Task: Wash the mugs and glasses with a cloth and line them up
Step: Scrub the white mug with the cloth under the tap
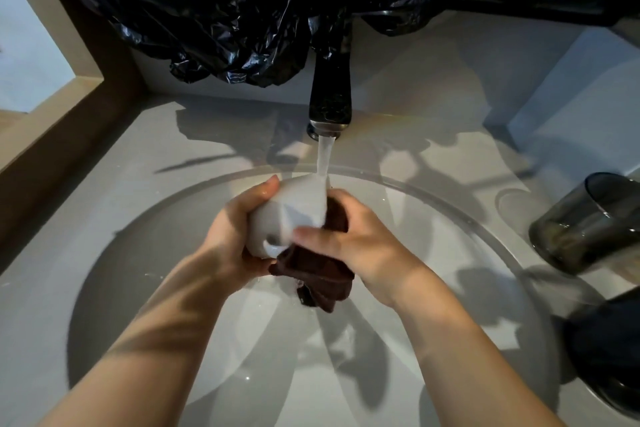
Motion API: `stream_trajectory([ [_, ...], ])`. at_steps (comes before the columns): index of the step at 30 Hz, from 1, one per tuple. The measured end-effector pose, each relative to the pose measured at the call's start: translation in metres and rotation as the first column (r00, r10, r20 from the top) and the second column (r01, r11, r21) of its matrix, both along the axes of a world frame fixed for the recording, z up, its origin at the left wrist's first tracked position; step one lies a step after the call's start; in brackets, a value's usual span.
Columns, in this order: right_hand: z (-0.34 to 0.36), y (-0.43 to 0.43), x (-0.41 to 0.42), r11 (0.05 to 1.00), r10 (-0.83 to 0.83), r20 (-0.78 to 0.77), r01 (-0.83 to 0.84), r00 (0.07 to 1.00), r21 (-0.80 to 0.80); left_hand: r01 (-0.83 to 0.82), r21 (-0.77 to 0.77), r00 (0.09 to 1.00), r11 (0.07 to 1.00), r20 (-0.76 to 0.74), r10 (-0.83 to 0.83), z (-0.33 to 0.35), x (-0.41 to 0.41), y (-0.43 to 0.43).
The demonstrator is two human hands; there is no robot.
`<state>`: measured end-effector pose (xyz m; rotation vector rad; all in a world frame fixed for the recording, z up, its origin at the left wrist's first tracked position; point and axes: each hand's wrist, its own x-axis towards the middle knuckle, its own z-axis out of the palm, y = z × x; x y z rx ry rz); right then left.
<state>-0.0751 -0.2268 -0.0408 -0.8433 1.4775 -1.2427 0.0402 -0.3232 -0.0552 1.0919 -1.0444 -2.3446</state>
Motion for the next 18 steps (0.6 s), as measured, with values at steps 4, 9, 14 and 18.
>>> stream_trajectory([
  [4, 0.000, 0.007, 0.003, 0.926, 0.372, -0.405, -0.304, 0.835, 0.223, 0.013, 0.087, 1.000, 0.996, 0.006, -0.013, 0.001, 0.007, -0.004],
  [9, -0.010, -0.001, 0.004, 0.958, 0.246, -0.909, -0.230, 0.336, 0.174, 0.027, 0.079, 0.999, 0.996, 0.040, -0.030, -0.003, 0.008, -0.008],
  [14, -0.004, 0.004, -0.008, 0.990, 0.021, -0.664, -0.109, 0.747, -0.092, 0.016, 0.109, 1.000, 0.994, 0.016, -0.018, -0.007, 0.010, -0.017],
  [18, 0.000, 0.006, -0.005, 0.970, 0.218, -0.579, -0.239, 0.786, 0.041, 0.010, 0.099, 0.995, 0.995, 0.096, -0.019, -0.009, 0.006, -0.013],
])
